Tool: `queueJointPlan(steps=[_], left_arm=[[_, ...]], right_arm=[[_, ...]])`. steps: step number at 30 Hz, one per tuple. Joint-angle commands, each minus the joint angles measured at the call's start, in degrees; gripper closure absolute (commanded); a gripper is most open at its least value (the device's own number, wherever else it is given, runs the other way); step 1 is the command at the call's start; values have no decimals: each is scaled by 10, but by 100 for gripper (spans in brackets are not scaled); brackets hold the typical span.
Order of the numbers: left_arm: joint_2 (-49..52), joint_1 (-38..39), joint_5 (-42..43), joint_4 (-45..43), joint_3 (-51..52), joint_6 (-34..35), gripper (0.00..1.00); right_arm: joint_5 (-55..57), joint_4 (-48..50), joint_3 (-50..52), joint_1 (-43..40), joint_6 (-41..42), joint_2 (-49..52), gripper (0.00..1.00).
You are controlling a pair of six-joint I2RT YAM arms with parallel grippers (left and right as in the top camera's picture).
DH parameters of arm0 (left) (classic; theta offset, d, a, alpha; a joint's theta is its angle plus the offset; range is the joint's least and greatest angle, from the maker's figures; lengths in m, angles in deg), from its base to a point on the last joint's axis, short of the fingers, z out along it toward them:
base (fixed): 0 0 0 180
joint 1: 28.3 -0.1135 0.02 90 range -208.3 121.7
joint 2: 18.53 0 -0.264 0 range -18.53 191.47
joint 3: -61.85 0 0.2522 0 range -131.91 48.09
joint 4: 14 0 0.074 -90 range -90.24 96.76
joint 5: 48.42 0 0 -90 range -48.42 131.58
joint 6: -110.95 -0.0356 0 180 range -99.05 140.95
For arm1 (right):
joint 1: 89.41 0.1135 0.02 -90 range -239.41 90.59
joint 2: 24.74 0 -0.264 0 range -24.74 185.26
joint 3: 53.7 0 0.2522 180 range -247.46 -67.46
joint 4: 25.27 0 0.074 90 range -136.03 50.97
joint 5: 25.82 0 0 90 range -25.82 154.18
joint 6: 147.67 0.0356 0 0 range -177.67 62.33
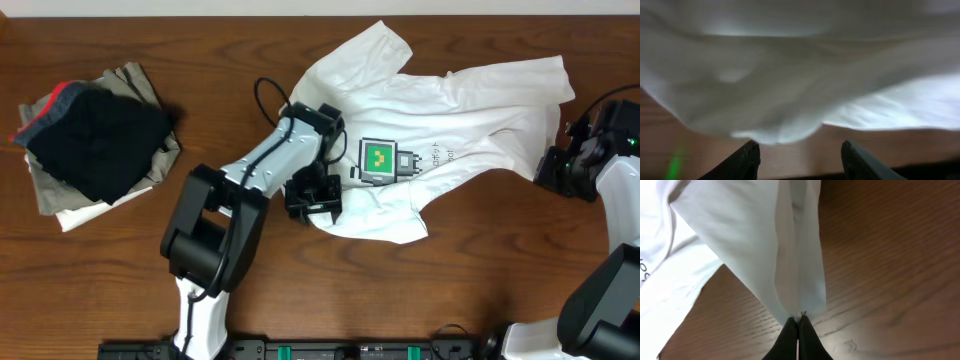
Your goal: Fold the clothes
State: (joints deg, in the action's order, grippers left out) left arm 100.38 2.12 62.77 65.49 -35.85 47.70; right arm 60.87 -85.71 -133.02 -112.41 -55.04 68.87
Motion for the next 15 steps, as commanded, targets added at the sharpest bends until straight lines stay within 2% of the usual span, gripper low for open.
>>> queueJointPlan(steps=[1,8,13,15], left_arm=[[-12,6,-44,-23,28,39,45],[-12,6,-16,-156,85,53,45],[-12,5,-9,-168,87,53,47],[-12,4,-9,-168,87,50,53]], right_arm=[[5,-3,0,-3,10,4,99],[5,-7,0,-3,10,4,99],[5,-8,0,-3,9,4,99],[6,-8,0,-3,9,4,99]])
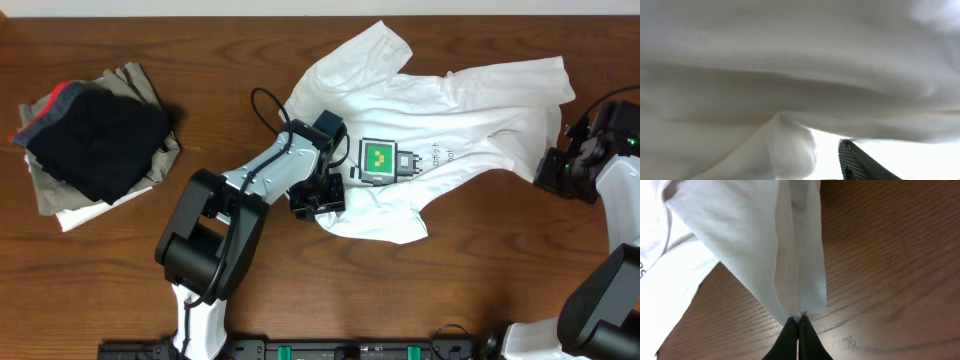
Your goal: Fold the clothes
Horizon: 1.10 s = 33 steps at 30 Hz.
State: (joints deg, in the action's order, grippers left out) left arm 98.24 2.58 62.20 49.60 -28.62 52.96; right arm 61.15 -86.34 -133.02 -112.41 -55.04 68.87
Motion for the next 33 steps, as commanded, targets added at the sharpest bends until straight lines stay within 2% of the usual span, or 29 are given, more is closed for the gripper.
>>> queueJointPlan(steps=[1,5,9,10,11,12,18,22,29,30,32,33], left_arm=[[10,-2,-7,-9,14,-4,60],[10,-15,-8,-8,14,-6,66],[10,-36,-8,-3,14,-9,66],[10,-42,-8,-2,14,-9,77],[8,-50,-8,-1,14,-16,93],[7,-58,-8,0,14,-24,94],[-36,-113,-57,11,14,-49,94],[-95,-169,-60,10,14,-79,94],[-155,-231,-57,39,14,-80,93],[-156,-231,-57,48,14,-80,88],[-156,-228,-57,68,14,-80,66],[-155,-226,-57,79,15,-80,61]], right_arm=[[3,-1,0,-3,9,4,99],[3,-2,0,-3,9,4,99],[3,-3,0,-3,9,4,99],[3,-2,0,-3,9,4,99],[4,-2,0,-3,9,4,99],[10,-1,0,-3,9,4,99],[18,2,0,-7,14,4,99],[17,1,0,-27,20,4,99],[15,-2,0,-37,21,4,99],[15,-2,0,-37,21,4,99],[15,-2,0,-37,21,4,99],[15,-2,0,-37,21,4,99]])
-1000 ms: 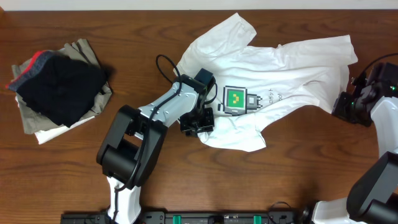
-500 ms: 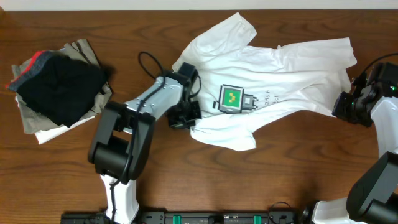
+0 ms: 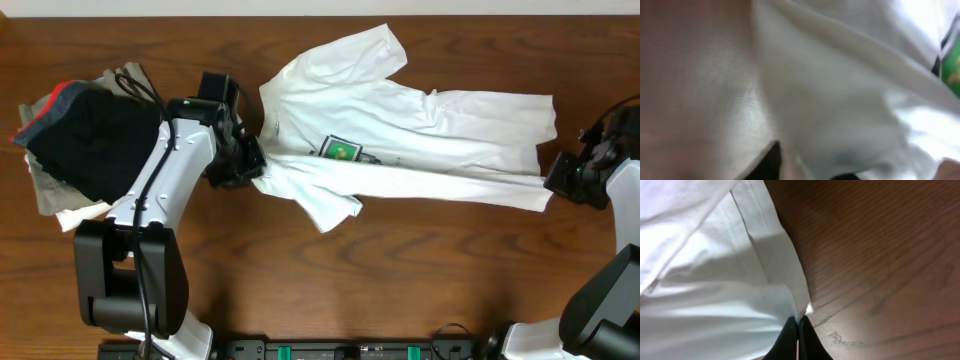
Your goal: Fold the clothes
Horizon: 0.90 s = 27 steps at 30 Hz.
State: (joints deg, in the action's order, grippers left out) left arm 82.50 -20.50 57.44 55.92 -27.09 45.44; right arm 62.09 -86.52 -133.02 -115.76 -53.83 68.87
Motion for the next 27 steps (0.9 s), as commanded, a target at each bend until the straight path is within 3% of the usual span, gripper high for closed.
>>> queueJointPlan(steps=[1,16,21,27], left_arm=[[2,7,-9,24,0,-5,59],[2,19,17,84,0,-2,56],[2,20,82,26,12,44,56],[2,35,82,-50,66,110,53]], right_arm=[[5,0,0,-3,9,4,99],[1,-1,0,-3,9,4,99],[1,-2,0,-2,9,4,99],[2,-5,0,-3,9,4,99]])
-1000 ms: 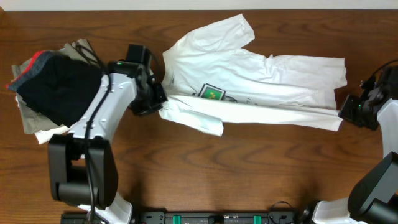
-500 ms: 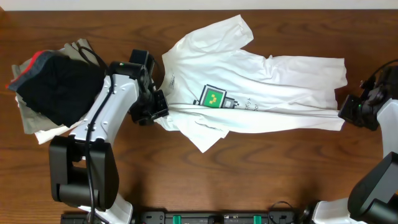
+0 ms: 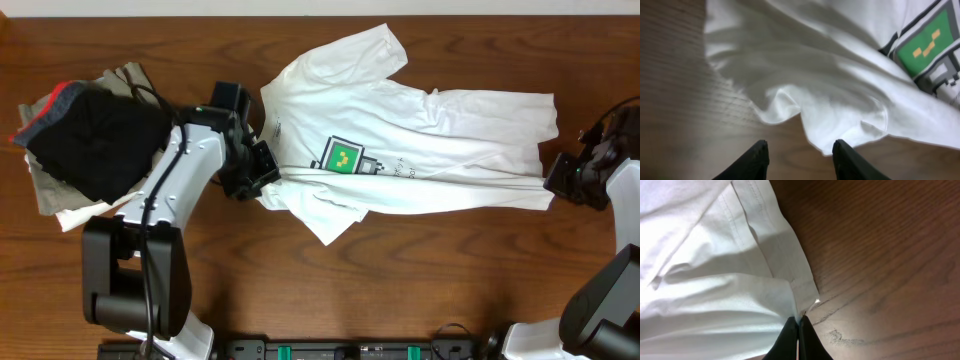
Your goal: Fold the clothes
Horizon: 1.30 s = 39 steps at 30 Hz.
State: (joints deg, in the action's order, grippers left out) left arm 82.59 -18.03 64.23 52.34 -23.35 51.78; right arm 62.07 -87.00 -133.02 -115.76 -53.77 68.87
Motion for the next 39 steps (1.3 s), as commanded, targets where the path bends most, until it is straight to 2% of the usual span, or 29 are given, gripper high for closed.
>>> queueJointPlan(steps=[1,8,28,30,35,39], left_arm=[[2,14,14,-29,39,51,51],[3,33,14,-129,79,51,50],[21,34,2,-156,80,53,51],[21,34,2,-161,80,53,61],[21,34,2,-167,80,52,93],[21,34,12,-167,80,47,94]], right_arm=[[2,0,0,-3,8,4,99],[2,2,0,-3,8,4,99],[2,2,0,-3,8,4,99],[2,2,0,-3,8,4,99],[2,2,0,-3,8,4,99],[1,2,0,-3,8,4,99]])
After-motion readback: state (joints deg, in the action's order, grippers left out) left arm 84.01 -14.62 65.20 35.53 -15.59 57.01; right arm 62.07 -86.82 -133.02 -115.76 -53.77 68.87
